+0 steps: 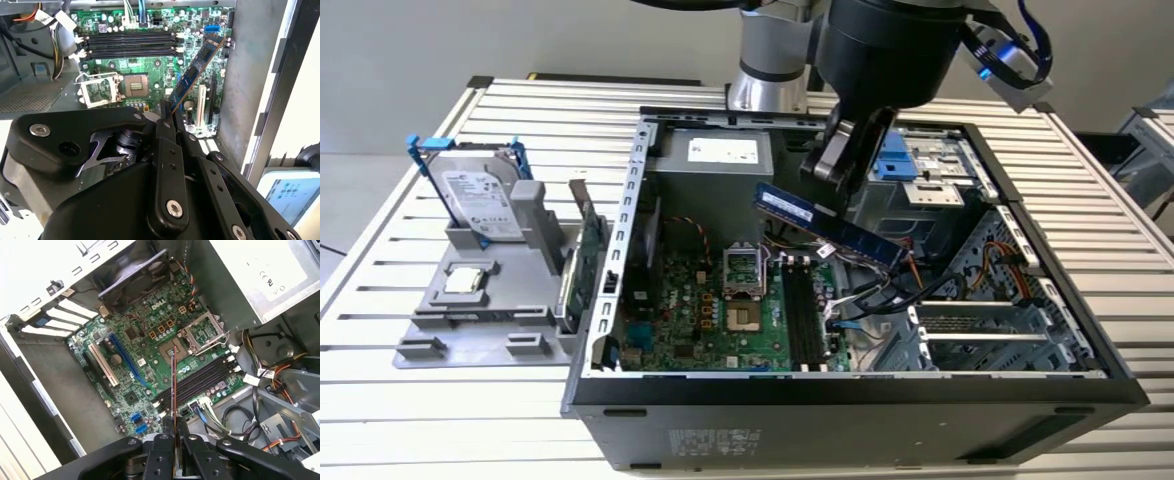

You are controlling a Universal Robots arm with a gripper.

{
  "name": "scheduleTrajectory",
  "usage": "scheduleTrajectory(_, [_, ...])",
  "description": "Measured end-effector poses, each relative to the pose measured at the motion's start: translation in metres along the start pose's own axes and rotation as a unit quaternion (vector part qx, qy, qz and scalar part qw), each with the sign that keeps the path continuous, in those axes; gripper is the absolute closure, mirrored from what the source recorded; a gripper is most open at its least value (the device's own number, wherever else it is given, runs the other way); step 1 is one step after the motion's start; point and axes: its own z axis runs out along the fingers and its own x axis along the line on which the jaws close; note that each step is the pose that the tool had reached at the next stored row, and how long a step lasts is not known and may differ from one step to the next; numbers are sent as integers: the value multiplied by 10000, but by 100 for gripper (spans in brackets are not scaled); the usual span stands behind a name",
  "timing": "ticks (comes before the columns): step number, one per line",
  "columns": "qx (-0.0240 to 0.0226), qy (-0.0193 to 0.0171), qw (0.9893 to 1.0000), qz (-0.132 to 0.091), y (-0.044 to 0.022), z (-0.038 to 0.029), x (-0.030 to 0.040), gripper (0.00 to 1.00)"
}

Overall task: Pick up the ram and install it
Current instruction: 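Insert the ram into the slot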

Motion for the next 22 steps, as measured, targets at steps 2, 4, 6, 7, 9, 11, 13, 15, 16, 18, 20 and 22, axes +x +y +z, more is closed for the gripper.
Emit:
scheduleTrajectory(2, [-4,0,10000,57,0,0,0,100])
scheduleTrajectory(4, [-8,0,9999,110,0,0,0,100])
scheduleTrajectory(6, [-12,0,9999,163,0,0,0,100])
scheduleTrajectory(7, [-14,0,9998,191,0,0,0,100])
scheduleTrajectory(9, [-18,0,9997,251,0,0,0,100])
scheduleTrajectory(11, [-22,0,9995,304,0,0,0,100])
scheduleTrajectory(13, [-25,0,9994,351,0,0,0,100])
scheduleTrajectory(15, [-26,0,9994,359,0,0,0,100])
scheduleTrajectory(16, [-26,0,9993,360,0,0,0,100])
scheduleTrajectory(18, [-27,0,9993,361,0,0,0,100])
scheduleTrajectory(20, [-27,0,9993,362,0,0,0,100])
scheduleTrajectory(22, [-27,0,9993,363,0,0,0,100])
